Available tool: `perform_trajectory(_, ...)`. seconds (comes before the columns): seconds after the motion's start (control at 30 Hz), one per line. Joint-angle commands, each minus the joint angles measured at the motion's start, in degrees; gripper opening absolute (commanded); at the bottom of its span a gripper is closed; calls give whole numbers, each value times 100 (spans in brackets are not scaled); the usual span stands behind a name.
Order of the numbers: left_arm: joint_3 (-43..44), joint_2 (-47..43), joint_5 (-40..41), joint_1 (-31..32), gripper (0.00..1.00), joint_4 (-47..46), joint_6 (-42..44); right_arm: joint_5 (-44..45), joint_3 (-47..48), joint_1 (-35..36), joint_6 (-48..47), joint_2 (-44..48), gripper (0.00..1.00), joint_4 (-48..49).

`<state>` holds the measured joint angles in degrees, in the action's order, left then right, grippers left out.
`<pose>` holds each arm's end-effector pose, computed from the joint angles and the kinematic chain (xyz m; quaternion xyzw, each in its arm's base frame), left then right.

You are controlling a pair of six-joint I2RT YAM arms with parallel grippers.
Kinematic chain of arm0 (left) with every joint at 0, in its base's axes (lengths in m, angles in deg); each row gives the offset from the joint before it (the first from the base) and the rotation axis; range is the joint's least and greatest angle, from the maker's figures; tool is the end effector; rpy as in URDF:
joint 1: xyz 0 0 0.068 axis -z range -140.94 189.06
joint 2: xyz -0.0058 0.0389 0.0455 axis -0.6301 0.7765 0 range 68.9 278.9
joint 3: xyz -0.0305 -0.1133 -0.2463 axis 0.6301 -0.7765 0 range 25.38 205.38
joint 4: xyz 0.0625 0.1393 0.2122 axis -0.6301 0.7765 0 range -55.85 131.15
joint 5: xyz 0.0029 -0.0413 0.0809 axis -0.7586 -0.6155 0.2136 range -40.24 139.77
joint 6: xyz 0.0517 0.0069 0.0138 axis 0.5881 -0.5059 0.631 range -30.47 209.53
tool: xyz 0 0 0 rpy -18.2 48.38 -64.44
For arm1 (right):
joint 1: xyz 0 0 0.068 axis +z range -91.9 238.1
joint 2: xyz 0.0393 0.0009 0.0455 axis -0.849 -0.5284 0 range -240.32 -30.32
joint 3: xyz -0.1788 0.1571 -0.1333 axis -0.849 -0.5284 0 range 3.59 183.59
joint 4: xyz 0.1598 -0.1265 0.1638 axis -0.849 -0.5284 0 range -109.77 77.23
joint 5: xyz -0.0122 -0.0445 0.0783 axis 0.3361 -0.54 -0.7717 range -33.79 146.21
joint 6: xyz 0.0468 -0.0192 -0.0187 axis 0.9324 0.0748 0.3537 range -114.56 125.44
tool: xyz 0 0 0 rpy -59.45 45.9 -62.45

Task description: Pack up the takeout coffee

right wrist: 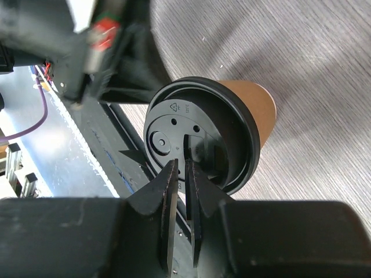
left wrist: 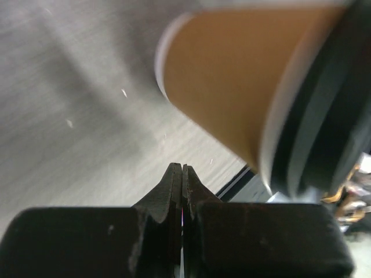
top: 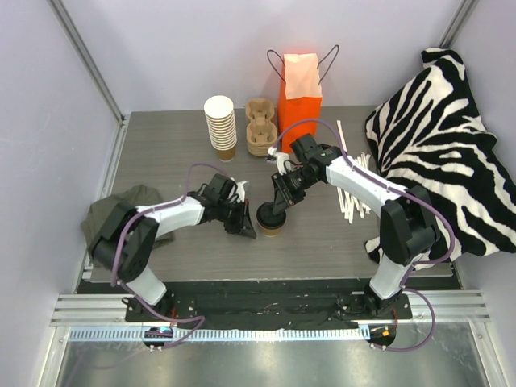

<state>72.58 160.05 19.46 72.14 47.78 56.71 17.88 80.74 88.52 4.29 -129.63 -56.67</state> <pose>0.2411 -0.1786 0.1623 0.0751 0.9267 -0.3572 0.0896 0.2937 0.1980 0.2440 -0.3168 0.8707 0.3602 0.1084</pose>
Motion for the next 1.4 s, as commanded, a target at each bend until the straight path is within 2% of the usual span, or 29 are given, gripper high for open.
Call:
perform_trajectory(0.0, 316, 437, -546, -144, 0, -1000, -866, -26, 55, 26, 9, -10, 19, 145)
perform_trajectory(0.2, 386, 745, -591, -153, 0, -1626, -1253, -8, 20, 8, -17, -62, 19, 127)
perform_trajectory(0.43, 580, 1045, -591, -153, 0, -1793, -1288, 123, 55, -53, -17, -212, 18, 145)
perform_trajectory(0.67, 448, 703, -582, -258, 0, -1636, -1184, 18, -85, -325, -61, -309, 17, 127)
perform_trajectory(0.83, 352, 62, -555, -267, 1, -1345, -735, -61, -138, -378, -158, -133, 18, 92)
perform_trajectory(0.93, 369, -518, -459, -267, 1, -732, -192, -140, -138, -378, -167, -141, 18, 101)
perform_trajectory(1.13, 667, -1827, 454, -83, 1, 341, 1382, -236, -209, -378, -167, -186, 18, 180)
perform_trajectory(1.2, 755, -1934, 622, 58, 1, 544, 1620, -272, -174, -378, -132, -159, 18, 189)
perform_trajectory(1.37, 861, -1751, 693, 207, 1, 597, 1551, -360, -7, -378, -52, -107, 20, 180)
